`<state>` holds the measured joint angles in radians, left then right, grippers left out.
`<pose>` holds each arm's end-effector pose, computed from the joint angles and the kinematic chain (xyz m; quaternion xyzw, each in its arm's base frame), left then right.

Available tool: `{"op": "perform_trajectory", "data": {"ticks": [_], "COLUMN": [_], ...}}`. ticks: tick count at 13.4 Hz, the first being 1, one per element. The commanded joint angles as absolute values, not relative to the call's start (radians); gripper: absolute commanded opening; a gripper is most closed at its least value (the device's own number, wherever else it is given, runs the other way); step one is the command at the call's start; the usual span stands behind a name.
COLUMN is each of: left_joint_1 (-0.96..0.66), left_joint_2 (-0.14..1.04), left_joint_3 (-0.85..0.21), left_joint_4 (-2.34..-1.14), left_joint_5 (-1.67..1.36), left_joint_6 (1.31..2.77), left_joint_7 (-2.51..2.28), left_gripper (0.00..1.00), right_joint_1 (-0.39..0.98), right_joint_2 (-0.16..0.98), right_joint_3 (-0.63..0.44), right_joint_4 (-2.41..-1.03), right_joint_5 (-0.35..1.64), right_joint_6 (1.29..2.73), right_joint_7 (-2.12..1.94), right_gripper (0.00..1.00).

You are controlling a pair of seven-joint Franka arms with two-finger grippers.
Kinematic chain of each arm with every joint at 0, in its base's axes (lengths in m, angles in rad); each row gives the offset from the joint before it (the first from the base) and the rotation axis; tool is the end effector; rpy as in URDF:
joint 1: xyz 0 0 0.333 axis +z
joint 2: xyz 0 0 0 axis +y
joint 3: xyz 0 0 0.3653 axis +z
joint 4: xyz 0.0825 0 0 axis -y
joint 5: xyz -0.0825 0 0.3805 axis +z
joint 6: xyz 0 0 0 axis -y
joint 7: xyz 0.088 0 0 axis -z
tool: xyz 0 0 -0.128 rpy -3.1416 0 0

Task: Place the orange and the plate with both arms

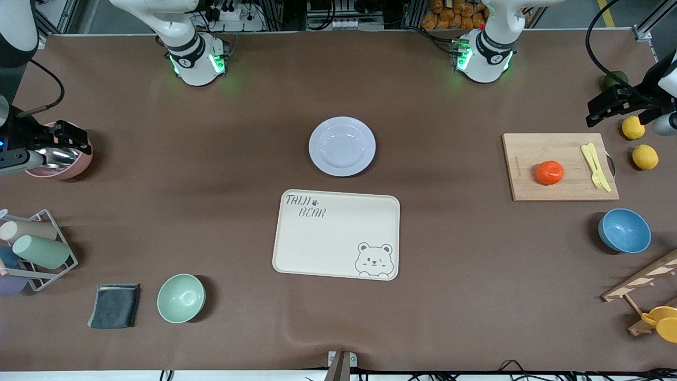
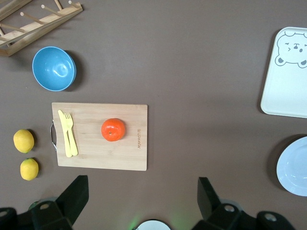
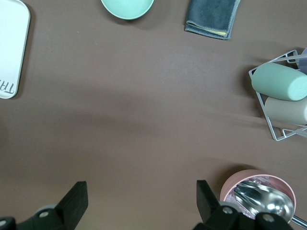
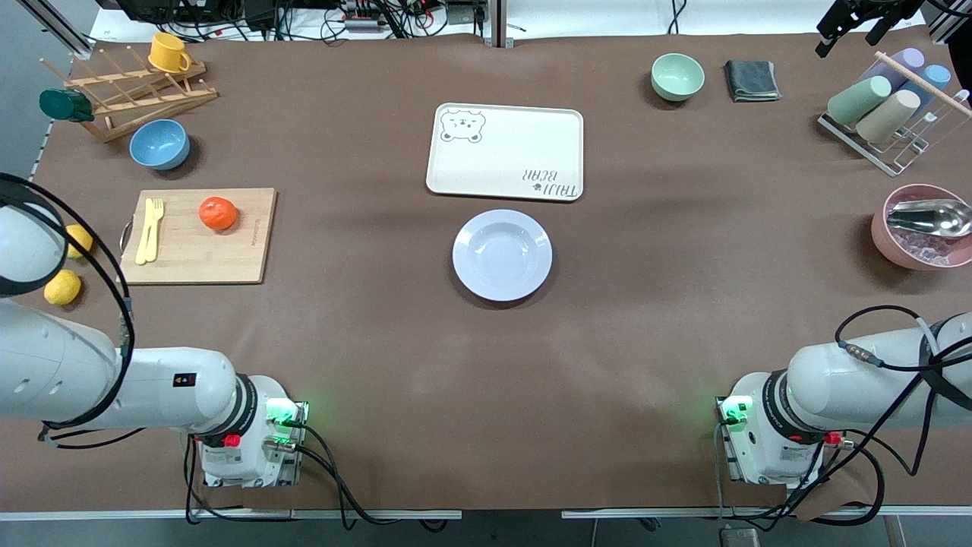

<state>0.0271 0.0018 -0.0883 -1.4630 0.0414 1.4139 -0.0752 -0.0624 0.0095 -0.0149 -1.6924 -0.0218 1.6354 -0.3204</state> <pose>0.5335 -0.0268 0.6883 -0.9994 -0.0097 0.0240 0.0221 0.5514 -0.0453 0.5960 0.9919 0.1222 -0.0347 0.0041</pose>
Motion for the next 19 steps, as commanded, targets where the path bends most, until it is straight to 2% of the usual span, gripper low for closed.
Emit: {"op": "perform_trajectory", "data": {"ticks": [1,11,14,19], "left_joint_1": [0.032,0.037,0.064,0.211], "left_joint_2": [-0.003,0.015,0.002,-0.096], "left_joint_3": [-0.087,-0.09,-0.09,-0.092], "left_joint_4": [-1.453,-1.479,-1.648,-2.157], "left_joint_5": [0.037,0.048,0.081,0.142], "left_joint_6": [1.41,1.449,1.59,1.999], "left_joint_7": [-0.081,-0.087,-0.086,-0.083], "left_gripper": [1.0,1.0,1.0,1.0], "right_joint_1": [-0.072,-0.066,-0.058,-0.06], "right_joint_2": [0.002,0.011,0.014,0.021], "right_joint_3": [-0.008,-0.006,-0.005,-0.005], "right_joint_4": [-1.69,-1.698,-1.697,-1.695], "right_joint_5": [-0.006,-0.006,-0.006,-0.006], "right_joint_6": [1.628,1.618,1.612,1.597], "right_joint_7": [-0.333,-0.328,-0.327,-0.333], "right_gripper": [1.0,1.0,1.0,1.0]}}
